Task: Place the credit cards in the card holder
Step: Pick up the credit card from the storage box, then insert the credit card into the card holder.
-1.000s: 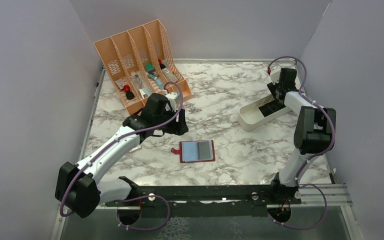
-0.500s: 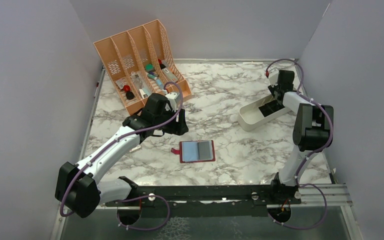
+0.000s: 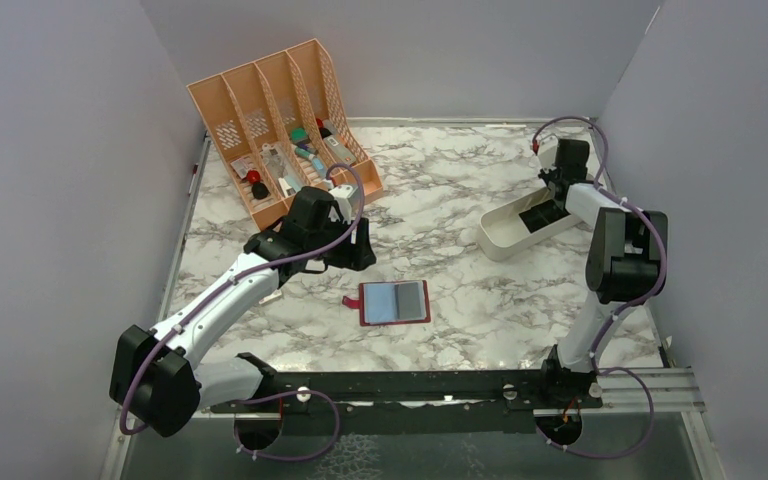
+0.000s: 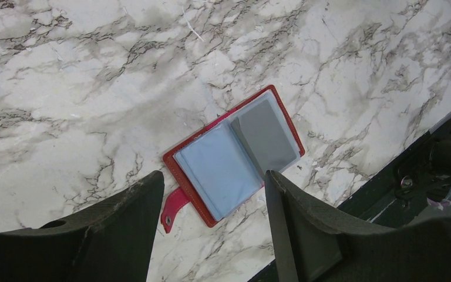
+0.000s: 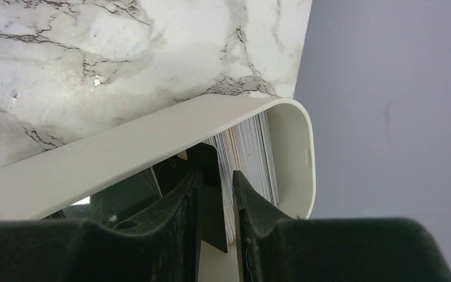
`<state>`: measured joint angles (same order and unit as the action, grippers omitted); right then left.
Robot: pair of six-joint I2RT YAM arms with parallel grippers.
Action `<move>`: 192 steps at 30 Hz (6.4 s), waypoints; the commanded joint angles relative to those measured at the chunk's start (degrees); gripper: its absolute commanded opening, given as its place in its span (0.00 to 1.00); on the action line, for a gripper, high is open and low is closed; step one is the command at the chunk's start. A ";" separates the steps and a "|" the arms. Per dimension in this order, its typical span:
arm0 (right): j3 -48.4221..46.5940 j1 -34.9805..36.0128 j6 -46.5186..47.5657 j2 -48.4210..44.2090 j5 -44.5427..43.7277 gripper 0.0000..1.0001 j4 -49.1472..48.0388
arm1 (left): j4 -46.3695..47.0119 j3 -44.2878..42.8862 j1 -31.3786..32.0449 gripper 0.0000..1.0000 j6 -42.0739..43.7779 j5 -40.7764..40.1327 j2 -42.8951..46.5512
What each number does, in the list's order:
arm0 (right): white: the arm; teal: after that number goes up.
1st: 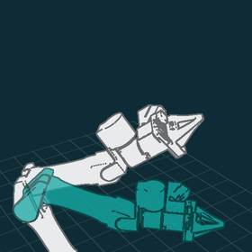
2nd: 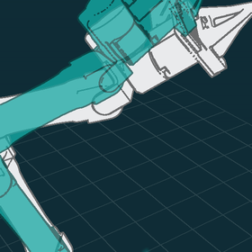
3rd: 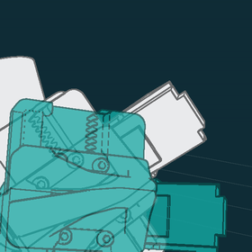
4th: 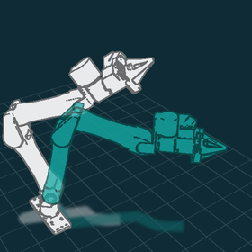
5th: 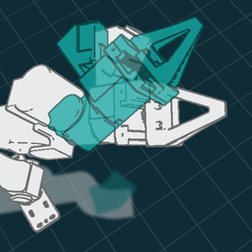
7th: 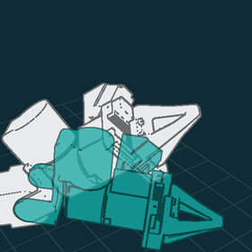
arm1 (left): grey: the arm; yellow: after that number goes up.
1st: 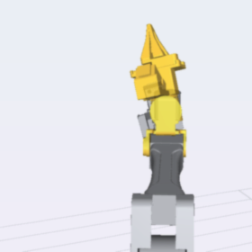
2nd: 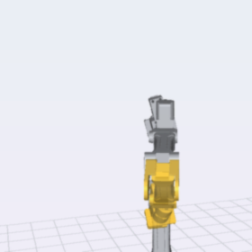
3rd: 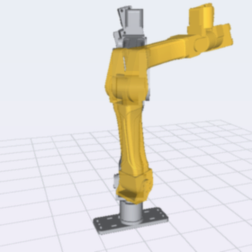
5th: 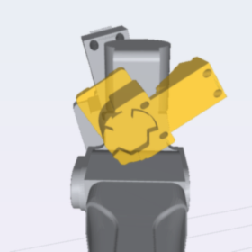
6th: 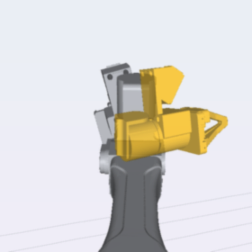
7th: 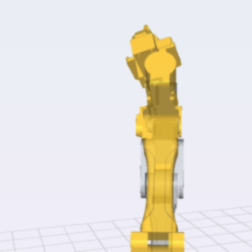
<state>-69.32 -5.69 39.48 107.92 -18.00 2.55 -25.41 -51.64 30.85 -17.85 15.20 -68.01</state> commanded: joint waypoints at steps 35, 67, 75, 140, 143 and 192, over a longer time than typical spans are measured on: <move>-19.67 9.08 -38.42 -9.46 5.06 0.01 36.85 | 1.34 0.71 -0.90 0.67 -0.47 0.32 1.91; 28.22 28.24 -76.81 -42.64 44.37 0.01 -0.29 | 16.27 14.55 -0.79 0.14 -17.10 4.88 -9.36; 35.72 32.30 -83.13 -39.06 45.14 0.01 -10.50 | 20.07 18.81 -0.70 0.03 -18.36 4.47 -10.60; 48.94 44.06 -96.25 -9.60 36.68 0.01 -58.22 | 24.30 24.79 -0.26 0.03 -20.86 6.76 -9.94; 49.89 44.92 -97.52 -9.61 34.19 0.01 -60.10 | 24.59 25.18 -0.11 0.03 -21.53 6.93 -9.65; 59.37 58.27 -107.25 -11.97 0.28 0.01 -68.30 | 33.20 31.99 3.60 0.03 -30.49 8.81 -7.94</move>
<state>-11.99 52.10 -66.70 96.23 -11.09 -62.63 8.58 -21.08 33.65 -48.03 22.63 -75.31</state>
